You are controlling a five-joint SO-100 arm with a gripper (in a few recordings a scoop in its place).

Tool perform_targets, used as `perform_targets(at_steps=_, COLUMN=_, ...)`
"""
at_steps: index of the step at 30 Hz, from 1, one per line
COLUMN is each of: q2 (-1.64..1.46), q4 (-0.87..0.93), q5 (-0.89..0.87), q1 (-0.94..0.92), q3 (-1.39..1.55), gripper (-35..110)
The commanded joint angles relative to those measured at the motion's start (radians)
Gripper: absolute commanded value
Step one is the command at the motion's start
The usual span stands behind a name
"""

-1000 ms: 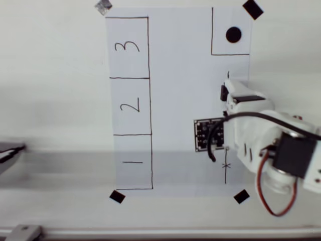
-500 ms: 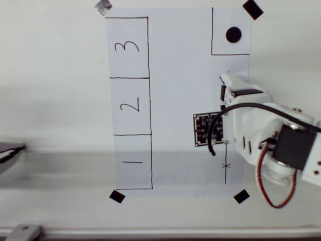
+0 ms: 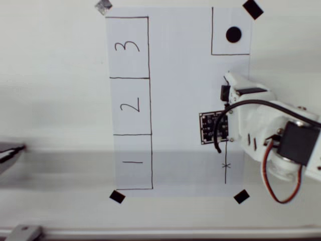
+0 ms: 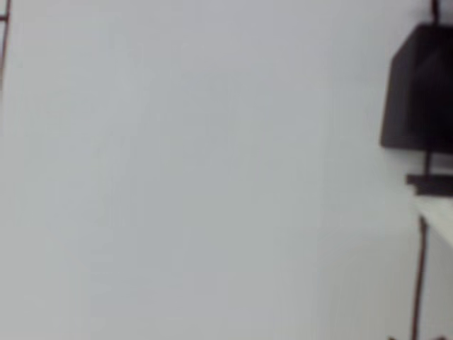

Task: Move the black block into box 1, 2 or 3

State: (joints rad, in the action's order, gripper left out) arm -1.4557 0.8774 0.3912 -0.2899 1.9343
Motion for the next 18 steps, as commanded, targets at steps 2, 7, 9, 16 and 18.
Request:
perform_targets(at_steps=2, q2=-0.063, q4=0.002, q5=0.011, q1=-0.02, q3=0.011, gripper=21)
perform_targets(at_steps=7, q2=-0.064, q4=-0.026, q5=0.014, q1=-0.02, q3=0.034, gripper=0)
perform_targets(at_steps=9, q2=-0.066, q4=-0.048, q5=-0.006, q1=-0.012, q3=0.044, gripper=0)
perform_targets(at_steps=16, q2=-0.092, q4=-0.041, q5=-0.057, q1=0.006, q3=0.026, gripper=0)
perform_targets(at_steps=18, q2=-0.1, q4=-0.025, q5=-0.08, q1=0.018, q3=0.003, gripper=0)
